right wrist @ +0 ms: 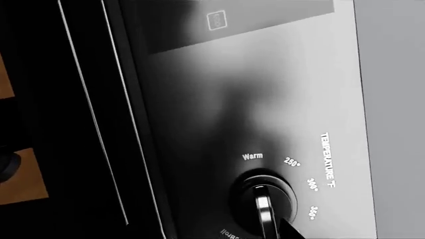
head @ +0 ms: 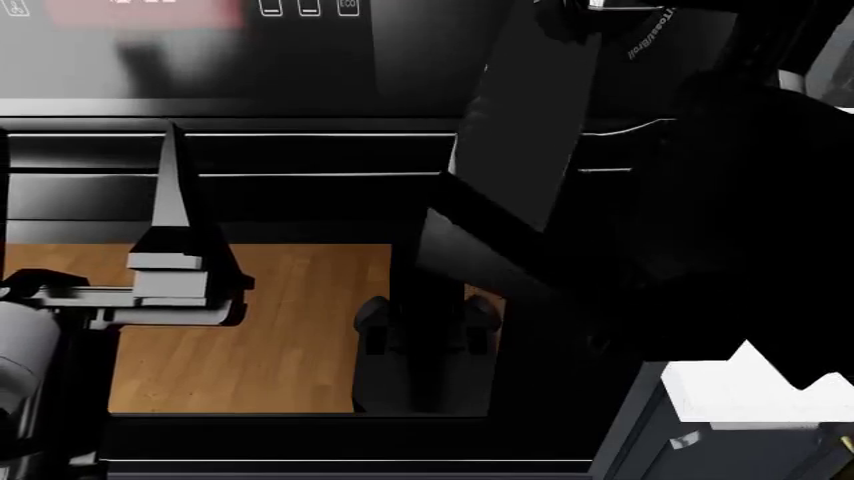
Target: Preheat the oven by turning the temperature knob.
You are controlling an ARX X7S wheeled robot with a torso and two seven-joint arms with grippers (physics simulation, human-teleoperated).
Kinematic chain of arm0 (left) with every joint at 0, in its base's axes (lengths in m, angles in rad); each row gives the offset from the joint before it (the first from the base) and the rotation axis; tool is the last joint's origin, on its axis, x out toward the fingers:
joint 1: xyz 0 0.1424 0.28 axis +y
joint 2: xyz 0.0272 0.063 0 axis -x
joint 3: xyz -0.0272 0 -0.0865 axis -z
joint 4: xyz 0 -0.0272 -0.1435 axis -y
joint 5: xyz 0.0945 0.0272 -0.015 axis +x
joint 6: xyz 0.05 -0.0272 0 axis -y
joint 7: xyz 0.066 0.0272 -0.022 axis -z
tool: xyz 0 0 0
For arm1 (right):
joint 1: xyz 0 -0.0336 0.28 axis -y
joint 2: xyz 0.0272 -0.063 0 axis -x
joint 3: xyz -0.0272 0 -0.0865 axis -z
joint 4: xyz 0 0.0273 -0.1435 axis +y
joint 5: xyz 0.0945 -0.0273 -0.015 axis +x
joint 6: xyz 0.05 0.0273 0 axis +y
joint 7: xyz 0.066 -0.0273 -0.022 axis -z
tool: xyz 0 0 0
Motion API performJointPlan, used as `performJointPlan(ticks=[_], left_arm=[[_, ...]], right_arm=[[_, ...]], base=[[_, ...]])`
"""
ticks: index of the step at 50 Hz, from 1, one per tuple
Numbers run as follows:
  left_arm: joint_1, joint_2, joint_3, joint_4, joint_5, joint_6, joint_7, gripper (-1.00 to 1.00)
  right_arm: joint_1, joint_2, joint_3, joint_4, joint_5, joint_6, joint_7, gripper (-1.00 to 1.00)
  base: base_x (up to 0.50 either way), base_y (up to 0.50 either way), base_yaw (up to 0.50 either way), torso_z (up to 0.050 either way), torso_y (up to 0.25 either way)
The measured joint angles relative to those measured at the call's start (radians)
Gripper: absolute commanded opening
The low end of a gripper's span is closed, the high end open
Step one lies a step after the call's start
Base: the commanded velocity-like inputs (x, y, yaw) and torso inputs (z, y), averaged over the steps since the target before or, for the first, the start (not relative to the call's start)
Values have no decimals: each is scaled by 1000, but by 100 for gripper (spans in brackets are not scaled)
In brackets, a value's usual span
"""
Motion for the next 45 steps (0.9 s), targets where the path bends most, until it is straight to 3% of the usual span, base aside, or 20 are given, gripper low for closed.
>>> performJointPlan(ticks=[45], left_arm=[[7,33,9,-51,13,14,33,100]], right_arm=[[1,5,-76,38,-115,7,10,100]], base=[[0,0,0,0,0]])
